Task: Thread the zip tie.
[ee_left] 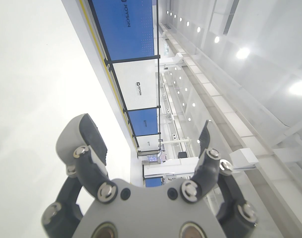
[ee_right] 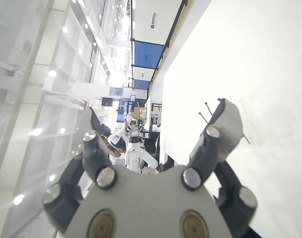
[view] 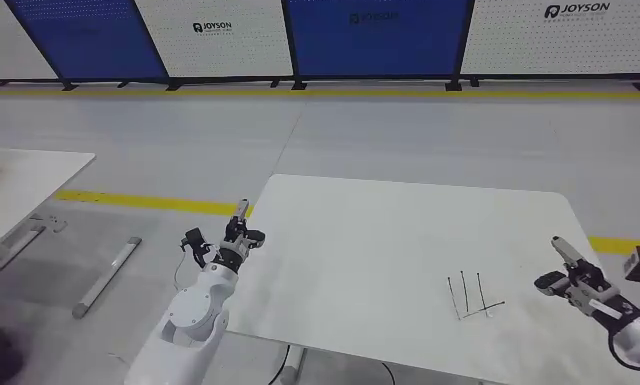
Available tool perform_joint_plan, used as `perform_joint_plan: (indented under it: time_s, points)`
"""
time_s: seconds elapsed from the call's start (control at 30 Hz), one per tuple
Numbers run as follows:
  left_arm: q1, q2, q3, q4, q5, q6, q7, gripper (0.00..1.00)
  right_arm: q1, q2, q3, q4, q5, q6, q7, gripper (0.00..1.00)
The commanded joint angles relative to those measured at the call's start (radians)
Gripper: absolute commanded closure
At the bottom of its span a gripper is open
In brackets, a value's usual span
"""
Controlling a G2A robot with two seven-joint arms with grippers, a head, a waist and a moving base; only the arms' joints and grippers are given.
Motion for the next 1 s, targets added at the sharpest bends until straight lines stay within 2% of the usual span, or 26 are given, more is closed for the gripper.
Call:
perform_joint_plan:
  time_s: [0.0,0.13,0.2,0.27,0.4,0.47,0.8,0.87,0.97]
  points:
    - [0.0,0.0,0.0,0.0,0.0,0.0,0.0,0.0,0.026,0.02,0.04,0.01,-0.077,-0.092,0.224,0.0]
    - [0.0,0.0,0.0,0.0,0.0,0.0,0.0,0.0,0.085,0.047,0.079,0.075,-0.121,-0.124,0.445,0.0]
    - [0.0,0.0,0.0,0.0,0.0,0.0,0.0,0.0,0.13,0.063,0.053,0.117,-0.175,-0.11,0.591,0.0]
    - [0.0,0.0,0.0,0.0,0.0,0.0,0.0,0.0,0.172,0.072,0.019,0.158,-0.211,-0.095,0.595,0.0]
    - [0.0,0.0,0.0,0.0,0.0,0.0,0.0,0.0,0.216,0.087,-0.068,0.237,-0.223,-0.109,0.595,0.0]
    - [0.0,0.0,0.0,0.0,0.0,0.0,0.0,0.0,0.224,0.092,-0.064,0.247,-0.278,-0.109,0.558,0.0]
    - [0.0,0.0,0.0,0.0,0.0,0.0,0.0,0.0,0.224,0.092,-0.064,0.247,-0.278,-0.109,0.558,0.0]
    - [0.0,0.0,0.0,0.0,0.0,0.0,0.0,0.0,0.22,0.092,-0.062,0.261,-0.267,-0.109,0.53,0.0]
    - [0.0,0.0,0.0,0.0,0.0,0.0,0.0,0.0,0.222,0.097,-0.06,0.274,-0.313,-0.066,0.473,0.0]
